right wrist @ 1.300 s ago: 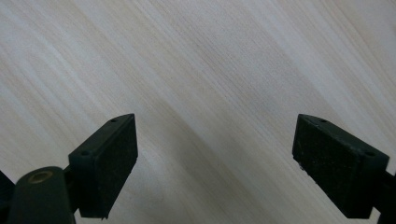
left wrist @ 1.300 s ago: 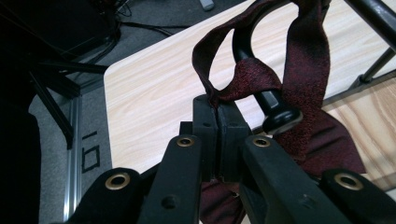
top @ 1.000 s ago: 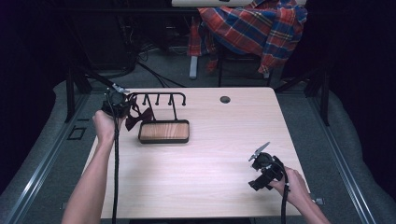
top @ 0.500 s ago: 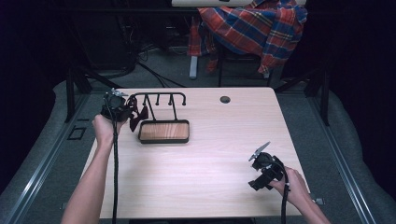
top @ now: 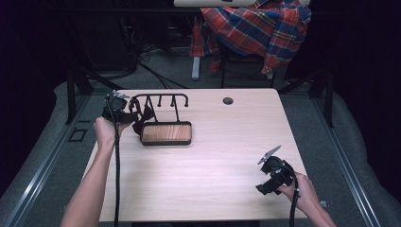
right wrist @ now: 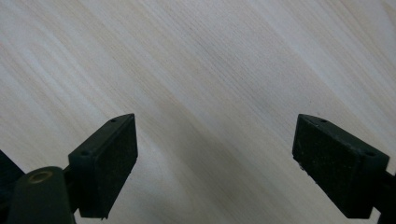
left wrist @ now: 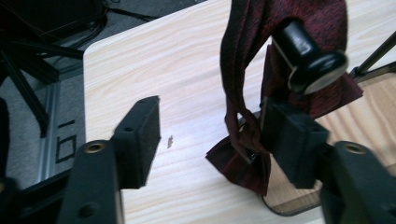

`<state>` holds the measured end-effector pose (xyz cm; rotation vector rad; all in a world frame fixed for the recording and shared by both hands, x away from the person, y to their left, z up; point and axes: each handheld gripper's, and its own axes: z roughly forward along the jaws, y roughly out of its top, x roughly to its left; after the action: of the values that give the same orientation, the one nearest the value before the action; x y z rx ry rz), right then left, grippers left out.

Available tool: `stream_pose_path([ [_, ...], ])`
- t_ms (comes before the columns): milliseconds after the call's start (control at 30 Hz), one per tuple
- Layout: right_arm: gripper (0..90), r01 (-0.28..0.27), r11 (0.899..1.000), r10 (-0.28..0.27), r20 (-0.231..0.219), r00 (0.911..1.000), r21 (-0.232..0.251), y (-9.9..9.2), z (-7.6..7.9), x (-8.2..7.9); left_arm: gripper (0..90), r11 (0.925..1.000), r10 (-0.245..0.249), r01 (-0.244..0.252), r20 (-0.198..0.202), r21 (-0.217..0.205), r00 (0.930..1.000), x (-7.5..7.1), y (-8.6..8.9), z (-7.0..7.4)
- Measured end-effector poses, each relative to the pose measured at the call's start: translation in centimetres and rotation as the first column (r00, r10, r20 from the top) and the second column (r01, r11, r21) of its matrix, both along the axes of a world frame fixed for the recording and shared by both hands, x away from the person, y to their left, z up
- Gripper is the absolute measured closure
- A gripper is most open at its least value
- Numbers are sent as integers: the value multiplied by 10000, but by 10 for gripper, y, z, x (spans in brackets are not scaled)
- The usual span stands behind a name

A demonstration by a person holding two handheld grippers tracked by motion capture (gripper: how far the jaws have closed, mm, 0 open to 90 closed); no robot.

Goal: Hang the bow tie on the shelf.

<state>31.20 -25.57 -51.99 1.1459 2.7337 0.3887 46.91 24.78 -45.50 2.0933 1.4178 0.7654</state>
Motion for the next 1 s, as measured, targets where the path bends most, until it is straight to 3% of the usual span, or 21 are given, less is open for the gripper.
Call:
stream_pose_path([
  [100,138,119,9999,-118,-44,9999,63,-3,-1,-1,277,10000,8,-8,-4,-26,10000,-2,3,2],
  [267,137,138,9999,-138,9,9999,-15,-4,1,-2,222,9998,120,-120,3,-158,9999,-8,9,5],
  [433,137,140,9998,-141,101,9998,158,0,3,-3,172,9999,32,-33,-30,-160,10000,-17,15,9],
  [467,137,63,9999,-62,135,9999,-82,1,4,-3,160,9999,45,-46,-55,-139,10000,-19,16,10],
  [667,137,148,9999,-148,-20,9999,66,0,0,-1,131,9994,8,-16,-218,-354,9998,-34,27,15],
  [833,137,52,9999,-53,-42,10000,-146,1,0,-1,104,9991,-20,5,-348,-431,9994,-50,32,16],
  [900,137,41,9999,-42,-34,10000,-162,1,0,-1,100,9992,-111,95,-427,-393,9990,-56,33,16],
  [1000,138,137,9999,-137,-14,9999,97,3,-1,-2,76,9996,-287,290,-560,44,9980,-67,30,14],
])
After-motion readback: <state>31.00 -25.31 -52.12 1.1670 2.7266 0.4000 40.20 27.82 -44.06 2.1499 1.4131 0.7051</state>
